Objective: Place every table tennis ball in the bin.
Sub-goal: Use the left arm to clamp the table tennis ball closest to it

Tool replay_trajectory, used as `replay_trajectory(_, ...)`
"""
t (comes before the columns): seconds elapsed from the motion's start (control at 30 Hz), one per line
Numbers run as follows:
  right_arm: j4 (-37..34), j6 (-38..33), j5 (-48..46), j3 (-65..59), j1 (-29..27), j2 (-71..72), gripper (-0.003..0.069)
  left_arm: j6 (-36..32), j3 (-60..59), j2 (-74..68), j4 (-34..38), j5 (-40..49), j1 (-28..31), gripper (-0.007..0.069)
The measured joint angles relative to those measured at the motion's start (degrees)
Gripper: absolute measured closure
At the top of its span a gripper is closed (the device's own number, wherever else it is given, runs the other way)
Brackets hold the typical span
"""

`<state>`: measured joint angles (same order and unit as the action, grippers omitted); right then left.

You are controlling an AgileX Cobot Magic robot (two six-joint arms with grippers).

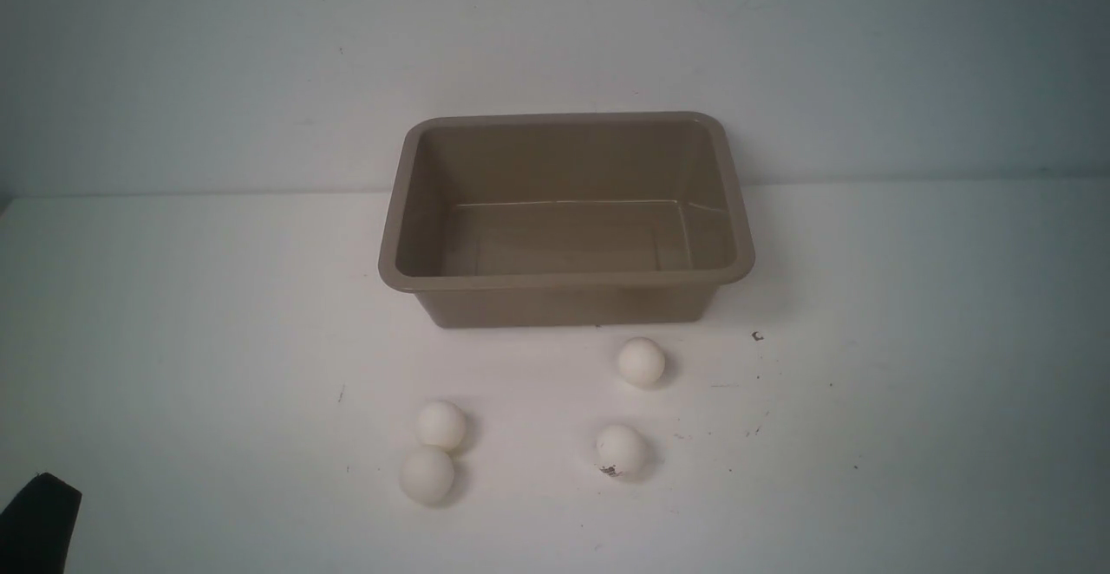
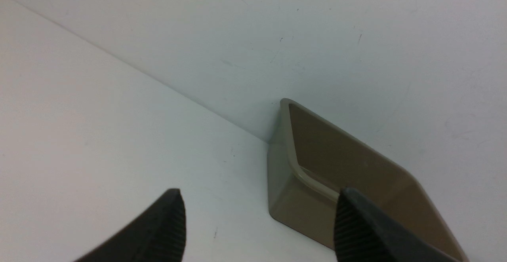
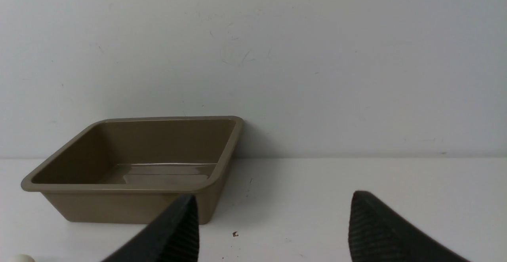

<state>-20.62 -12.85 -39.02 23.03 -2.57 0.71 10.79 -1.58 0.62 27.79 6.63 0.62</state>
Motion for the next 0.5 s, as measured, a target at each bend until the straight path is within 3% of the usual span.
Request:
replay_trajectory(0.17, 0.0, -0.18, -0.05, 0.0, 0.0, 0.0, 0.0198, 0.0, 0.0, 0.0, 3.73, -0.47, 0.0, 0.0167)
replay_trajectory(0.5, 0.0, -1.56, -0.23, 0.0, 0.0, 0.0, 0.0198, -0.05, 0.0, 0.0, 4.54, -0.6, 0.0, 0.0167)
